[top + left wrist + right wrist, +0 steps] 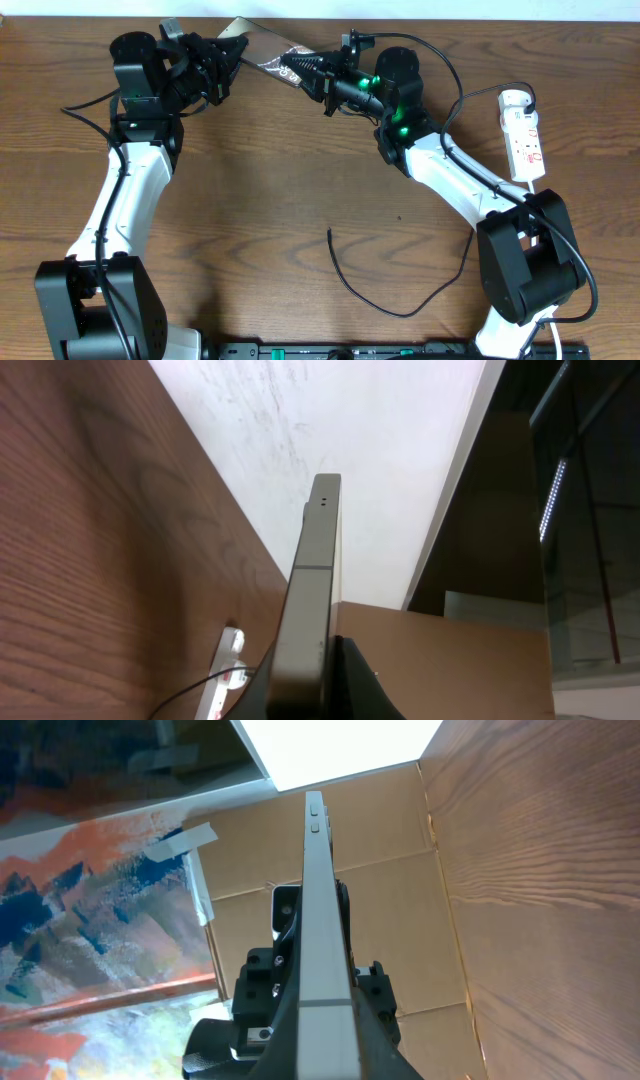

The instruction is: Plug charger to phone and switch on socket

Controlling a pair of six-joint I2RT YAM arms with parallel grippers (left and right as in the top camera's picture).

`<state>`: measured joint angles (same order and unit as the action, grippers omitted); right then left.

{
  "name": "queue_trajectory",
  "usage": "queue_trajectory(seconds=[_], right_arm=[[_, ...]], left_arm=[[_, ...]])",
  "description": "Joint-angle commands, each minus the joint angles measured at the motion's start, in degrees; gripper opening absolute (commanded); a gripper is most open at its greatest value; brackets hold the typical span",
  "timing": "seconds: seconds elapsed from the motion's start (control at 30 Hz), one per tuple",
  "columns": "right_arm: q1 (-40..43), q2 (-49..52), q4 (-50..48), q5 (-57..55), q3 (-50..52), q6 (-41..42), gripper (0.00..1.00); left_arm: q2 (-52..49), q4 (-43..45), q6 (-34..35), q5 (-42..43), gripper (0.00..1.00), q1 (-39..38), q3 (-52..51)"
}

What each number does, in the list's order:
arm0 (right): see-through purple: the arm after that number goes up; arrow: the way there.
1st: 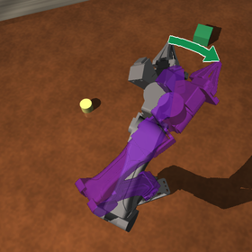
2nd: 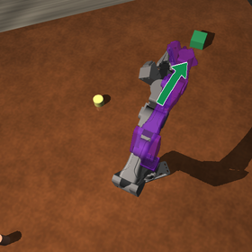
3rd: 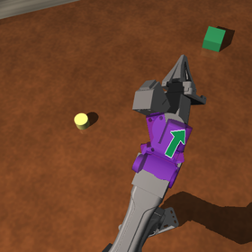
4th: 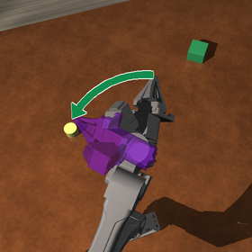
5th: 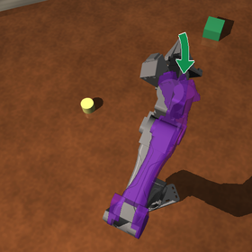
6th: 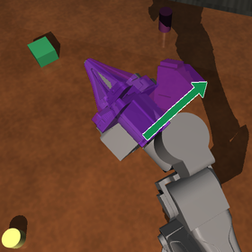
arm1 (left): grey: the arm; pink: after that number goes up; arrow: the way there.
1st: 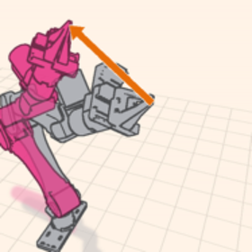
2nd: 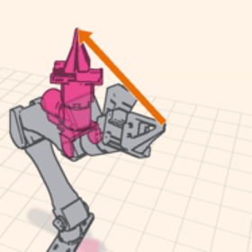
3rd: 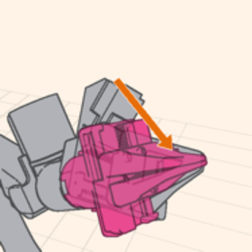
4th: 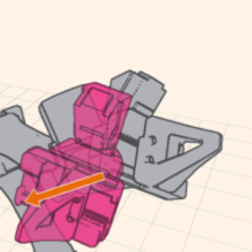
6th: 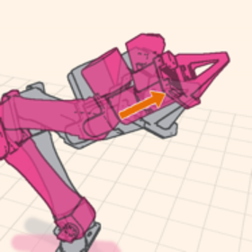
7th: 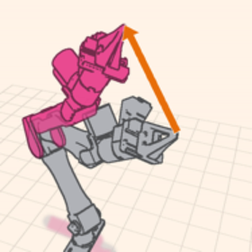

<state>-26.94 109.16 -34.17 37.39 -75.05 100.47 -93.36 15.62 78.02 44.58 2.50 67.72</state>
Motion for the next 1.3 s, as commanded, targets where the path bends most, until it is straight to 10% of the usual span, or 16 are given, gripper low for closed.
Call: queue_trajectory(seconds=[0.0,1.0,1.27], right_arm=[[-1.66,-0.68,0.07,0.68,-1.03,-1.07,0.01],[-2.84,-0.68,-1.25,1.14,-1.03,5.14,0.01],[-2.84,-0.68,-1.22,1.11,-1.03,5.14,0.14]], left_arm=[[-0.02,1.09,-1.33,-0.39,0.07,-0.09,-0.02],[-0.02,3.63,-2.95,-0.63,0.07,-0.07,-0.02],[-0.02,3.61,-2.95,-0.61,0.07,-0.07,-0.02]])
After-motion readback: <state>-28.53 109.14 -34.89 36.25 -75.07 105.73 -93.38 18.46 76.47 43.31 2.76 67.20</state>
